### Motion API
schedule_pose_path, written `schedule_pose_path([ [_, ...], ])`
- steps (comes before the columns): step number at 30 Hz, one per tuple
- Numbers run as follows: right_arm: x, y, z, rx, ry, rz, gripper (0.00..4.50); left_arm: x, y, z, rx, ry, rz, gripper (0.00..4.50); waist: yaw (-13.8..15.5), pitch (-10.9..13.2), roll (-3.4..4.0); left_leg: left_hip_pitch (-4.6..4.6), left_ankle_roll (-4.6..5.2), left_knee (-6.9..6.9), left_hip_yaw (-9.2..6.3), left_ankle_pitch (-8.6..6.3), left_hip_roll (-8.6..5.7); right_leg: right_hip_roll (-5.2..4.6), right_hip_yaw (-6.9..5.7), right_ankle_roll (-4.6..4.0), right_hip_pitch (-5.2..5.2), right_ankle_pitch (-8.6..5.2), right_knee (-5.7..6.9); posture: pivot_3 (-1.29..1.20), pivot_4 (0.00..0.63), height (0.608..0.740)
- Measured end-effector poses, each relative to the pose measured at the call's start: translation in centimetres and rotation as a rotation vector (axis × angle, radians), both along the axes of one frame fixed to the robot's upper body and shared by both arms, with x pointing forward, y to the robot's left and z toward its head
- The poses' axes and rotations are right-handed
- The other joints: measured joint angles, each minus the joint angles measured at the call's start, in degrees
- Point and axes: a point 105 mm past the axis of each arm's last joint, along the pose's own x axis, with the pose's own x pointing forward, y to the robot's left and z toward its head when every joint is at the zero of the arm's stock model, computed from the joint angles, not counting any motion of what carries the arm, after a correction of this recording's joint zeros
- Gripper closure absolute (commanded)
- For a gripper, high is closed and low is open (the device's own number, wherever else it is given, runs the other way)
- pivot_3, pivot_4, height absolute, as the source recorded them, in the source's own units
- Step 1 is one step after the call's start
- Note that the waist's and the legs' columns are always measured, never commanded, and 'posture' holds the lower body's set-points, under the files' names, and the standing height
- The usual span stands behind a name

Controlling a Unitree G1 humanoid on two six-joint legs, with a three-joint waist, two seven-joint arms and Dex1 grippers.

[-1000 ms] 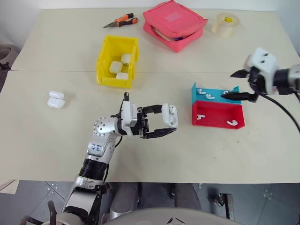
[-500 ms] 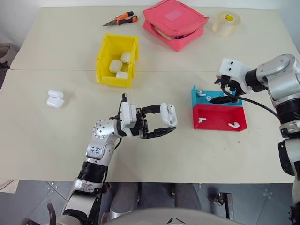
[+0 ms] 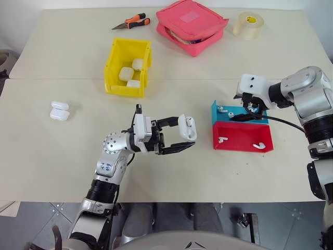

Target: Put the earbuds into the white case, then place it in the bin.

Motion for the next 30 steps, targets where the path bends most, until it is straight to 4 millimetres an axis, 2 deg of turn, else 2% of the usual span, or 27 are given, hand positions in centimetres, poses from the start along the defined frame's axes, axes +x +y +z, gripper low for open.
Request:
schedule_pose_path([
  [1, 0.0, 0.0, 0.0, -0.003, -0.001, 0.005, 0.05, 0.0, 0.0, 0.0, 0.0, 0.0, -0.001, 1.73, 0.0, 0.0, 0.0, 0.0, 0.0, 0.0, 0.0, 0.0, 0.0, 0.0, 0.0, 0.0, 0.0, 0.0, 0.0, 0.0, 0.15, 0.74],
  [4, -0.2, 0.1, -0.1, -0.005, 0.007, 0.016, 0.63, 0.0, 0.0, 0.0, 0.002, -0.002, -0.004, 1.73, 0.01, 0.0, 0.0, 0.0, 0.0, 0.01, 0.0, 0.0, 0.0, 0.0, 0.0, 0.0, 0.0, 0.0, 0.0, 0.0, 0.15, 0.74],
  [10, -0.9, 0.5, -0.6, -0.01, 0.046, 0.061, 2.73, 0.0, 0.0, 0.1, 0.002, -0.007, -0.009, 1.73, -0.04, 0.0, 0.0, 0.0, 0.0, 0.07, 0.0, 0.0, 0.0, 0.0, 0.0, 0.0, 0.01, 0.0, 0.04, 0.0, 0.15, 0.74],
  [19, -0.9, 0.6, -0.6, -0.008, 0.045, 0.06, 2.73, -0.1, 0.0, 0.1, 0.006, -0.005, -0.013, 1.73, -0.03, 0.0, 0.0, 0.0, 0.0, 0.12, 0.0, 0.0, 0.0, 0.0, 0.02, 0.0, 0.01, 0.0, 0.06, 0.0, 0.15, 0.74],
  [22, -1.1, 0.7, -0.7, -0.009, 0.051, 0.07, 3.33, -0.1, 0.0, 0.1, 0.007, -0.004, -0.014, 1.73, -0.03, 0.0, 0.0, 0.0, 0.0, 0.12, 0.0, 0.0, 0.0, 0.0, 0.02, 0.0, 0.01, 0.0, 0.06, 0.0, 0.15, 0.74],
  [24, -1.2, 0.8, -0.8, -0.008, 0.056, 0.079, 3.94, -0.1, 0.0, 0.1, 0.007, -0.004, -0.014, 1.73, -0.04, 0.0, 0.0, 0.0, 0.0, 0.14, 0.0, 0.0, 0.0, 0.0, 0.02, 0.0, 0.02, 0.0, 0.07, 0.0, 0.15, 0.74],
  [30, -1.4, 0.8, -0.8, 0.015, 0.051, 0.062, 3.94, 0.0, -0.1, 0.2, 0.007, -0.01, -0.017, 1.73, 0.07, 0.0, 0.0, -0.01, 0.0, 0.16, -0.01, 0.0, -0.01, -0.01, 0.02, 0.0, 0.02, 0.0, 0.08, 0.0, 0.15, 0.74],
])
